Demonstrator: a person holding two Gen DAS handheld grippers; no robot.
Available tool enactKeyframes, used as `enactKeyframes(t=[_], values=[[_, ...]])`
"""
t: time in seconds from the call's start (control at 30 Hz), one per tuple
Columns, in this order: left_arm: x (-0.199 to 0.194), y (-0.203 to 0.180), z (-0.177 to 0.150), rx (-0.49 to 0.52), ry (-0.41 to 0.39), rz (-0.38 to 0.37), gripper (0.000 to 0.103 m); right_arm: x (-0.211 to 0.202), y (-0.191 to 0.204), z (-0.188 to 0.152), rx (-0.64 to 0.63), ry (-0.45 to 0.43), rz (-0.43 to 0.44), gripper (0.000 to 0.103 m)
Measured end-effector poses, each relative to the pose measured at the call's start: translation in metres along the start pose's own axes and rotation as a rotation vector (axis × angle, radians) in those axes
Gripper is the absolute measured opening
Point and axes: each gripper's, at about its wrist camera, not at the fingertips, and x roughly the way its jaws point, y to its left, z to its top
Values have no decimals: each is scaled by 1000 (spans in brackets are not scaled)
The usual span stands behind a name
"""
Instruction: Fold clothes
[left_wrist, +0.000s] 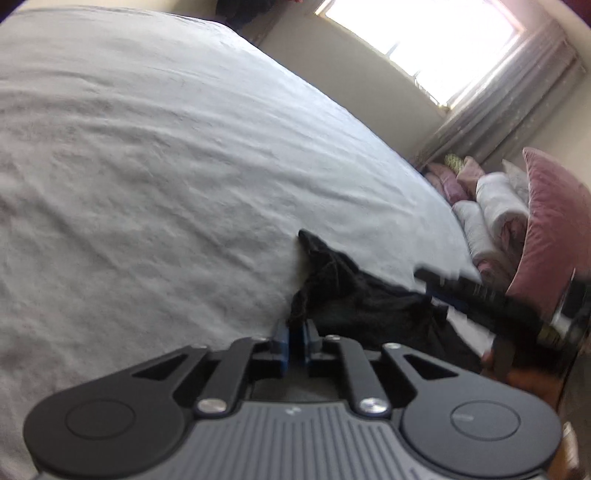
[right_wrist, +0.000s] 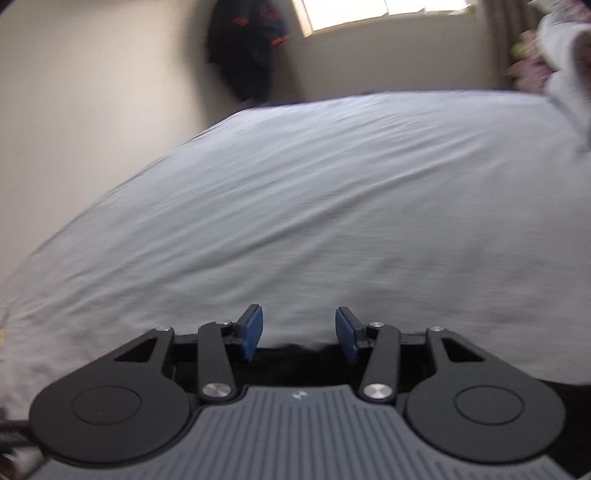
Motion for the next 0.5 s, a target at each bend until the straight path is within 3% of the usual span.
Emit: enactKeyframes(t=[0.03,0.07,0.23,0.43,0.5], values=[[-2,1,1,-3,-21,6,34,-2,-4,-5,10,-17,-15,48],[-2,2,2,-15,-43,13,35,-4,-9,-10,20,-35,-29,48],[16,7,10,-90,-118,60,32,-10,-7,-14,3,-41,-47,48],[54,-34,29,155,-61,164,34,-24,-15,-12,-33,-64,-73,48],[66,-37,35,178,-60,178,34,-22,-17,-12,-46,-59,-75,48]])
